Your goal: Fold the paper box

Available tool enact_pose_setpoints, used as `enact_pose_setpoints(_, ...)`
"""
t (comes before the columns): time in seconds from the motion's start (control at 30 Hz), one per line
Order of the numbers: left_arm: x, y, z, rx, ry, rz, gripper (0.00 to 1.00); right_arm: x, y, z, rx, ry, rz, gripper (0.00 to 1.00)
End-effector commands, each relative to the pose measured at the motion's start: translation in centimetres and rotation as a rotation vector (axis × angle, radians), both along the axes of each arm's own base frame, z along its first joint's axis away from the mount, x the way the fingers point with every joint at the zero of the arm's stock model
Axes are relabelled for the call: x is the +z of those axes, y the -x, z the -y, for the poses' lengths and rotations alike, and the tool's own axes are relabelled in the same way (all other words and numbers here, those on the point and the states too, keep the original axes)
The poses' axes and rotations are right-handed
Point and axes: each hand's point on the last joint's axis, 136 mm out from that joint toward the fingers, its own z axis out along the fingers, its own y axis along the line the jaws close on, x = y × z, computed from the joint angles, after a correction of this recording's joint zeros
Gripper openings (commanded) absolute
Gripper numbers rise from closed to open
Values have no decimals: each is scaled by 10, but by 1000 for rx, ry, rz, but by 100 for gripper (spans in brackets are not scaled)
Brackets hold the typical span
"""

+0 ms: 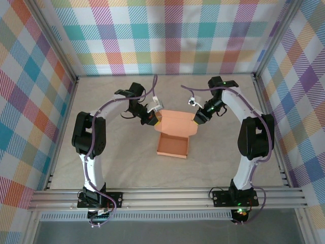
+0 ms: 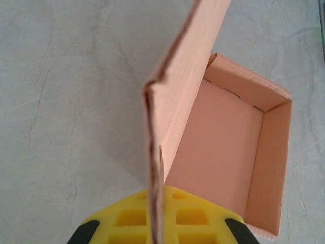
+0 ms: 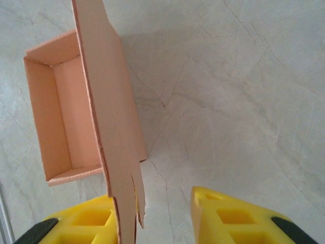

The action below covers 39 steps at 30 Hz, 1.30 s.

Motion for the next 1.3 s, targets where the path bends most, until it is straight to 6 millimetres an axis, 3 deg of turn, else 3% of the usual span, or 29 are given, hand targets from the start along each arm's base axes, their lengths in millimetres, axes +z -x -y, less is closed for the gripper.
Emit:
enact_pose_setpoints(0.0,-5,-4,-4,8,-6,-10,0,2,12,-9,38,-69,-43,34)
enact_pose_setpoints(0.67,-5,-5,-5,14,5,-23,0,35,20,-17,45,-209,34,38)
enact_pose_setpoints(0.9,-2,-3,-4,8,14,-29,0,11,13,-7,14,-113,-2,37)
enact_pose_setpoints(1.27,2,-3,-2,6,38,-32,0,-10,17,-4,17,-77,-77,28)
